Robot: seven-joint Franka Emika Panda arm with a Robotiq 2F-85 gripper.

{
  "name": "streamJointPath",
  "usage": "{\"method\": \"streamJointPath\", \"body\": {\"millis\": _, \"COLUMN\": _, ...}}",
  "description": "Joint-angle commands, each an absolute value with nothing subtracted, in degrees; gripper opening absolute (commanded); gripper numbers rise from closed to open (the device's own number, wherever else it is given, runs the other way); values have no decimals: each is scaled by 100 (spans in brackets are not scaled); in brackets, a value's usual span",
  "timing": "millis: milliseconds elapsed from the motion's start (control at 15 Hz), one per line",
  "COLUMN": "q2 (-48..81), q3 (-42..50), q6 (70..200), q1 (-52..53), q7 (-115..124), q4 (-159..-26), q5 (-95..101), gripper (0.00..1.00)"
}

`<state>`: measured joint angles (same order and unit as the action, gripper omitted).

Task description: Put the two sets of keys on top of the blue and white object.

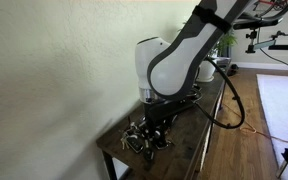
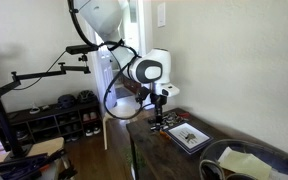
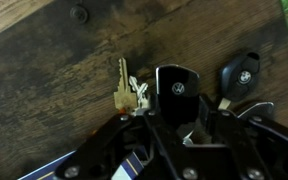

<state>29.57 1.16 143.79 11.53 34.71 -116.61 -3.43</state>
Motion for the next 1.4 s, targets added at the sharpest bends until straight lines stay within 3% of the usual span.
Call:
{"method": "streamJointPath", "body": {"millis": 0, "q2": 2895, "q3": 140, "q6": 14615, "q1": 1113, "q7": 3471, "q4": -11841, "q5": -489, "gripper": 16}}
{"method": "streamJointPath", "body": {"millis": 1333, "q2": 1777, "q3": 535, "q6": 15019, "q1": 1380, "q7": 3725, "q4": -12419, "q5": 539, "gripper": 16}}
